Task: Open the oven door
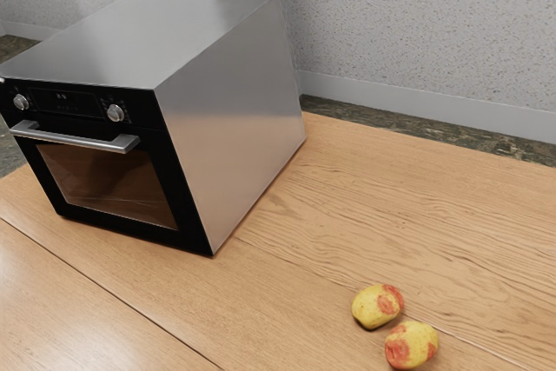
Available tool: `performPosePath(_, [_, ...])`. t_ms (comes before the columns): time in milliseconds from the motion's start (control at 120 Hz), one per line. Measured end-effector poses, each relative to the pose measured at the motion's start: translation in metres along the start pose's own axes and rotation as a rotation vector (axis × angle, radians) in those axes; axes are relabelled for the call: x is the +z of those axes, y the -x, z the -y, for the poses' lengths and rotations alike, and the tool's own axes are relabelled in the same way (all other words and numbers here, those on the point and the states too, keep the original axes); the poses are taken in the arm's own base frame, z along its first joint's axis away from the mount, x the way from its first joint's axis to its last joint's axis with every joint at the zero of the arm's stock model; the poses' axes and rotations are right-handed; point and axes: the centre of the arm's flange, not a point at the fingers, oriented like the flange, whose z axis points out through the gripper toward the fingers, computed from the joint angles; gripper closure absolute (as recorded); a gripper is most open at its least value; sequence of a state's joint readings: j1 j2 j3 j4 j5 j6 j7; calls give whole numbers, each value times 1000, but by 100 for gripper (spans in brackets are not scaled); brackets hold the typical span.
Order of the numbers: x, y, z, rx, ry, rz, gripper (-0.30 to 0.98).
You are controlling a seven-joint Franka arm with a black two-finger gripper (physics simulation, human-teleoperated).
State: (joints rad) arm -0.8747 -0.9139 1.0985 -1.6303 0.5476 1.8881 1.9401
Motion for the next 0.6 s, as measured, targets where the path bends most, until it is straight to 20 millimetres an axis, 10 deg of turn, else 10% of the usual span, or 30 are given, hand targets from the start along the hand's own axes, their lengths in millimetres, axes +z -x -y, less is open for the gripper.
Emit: performPosePath(600, [34, 1, -4, 28, 146, 170, 0])
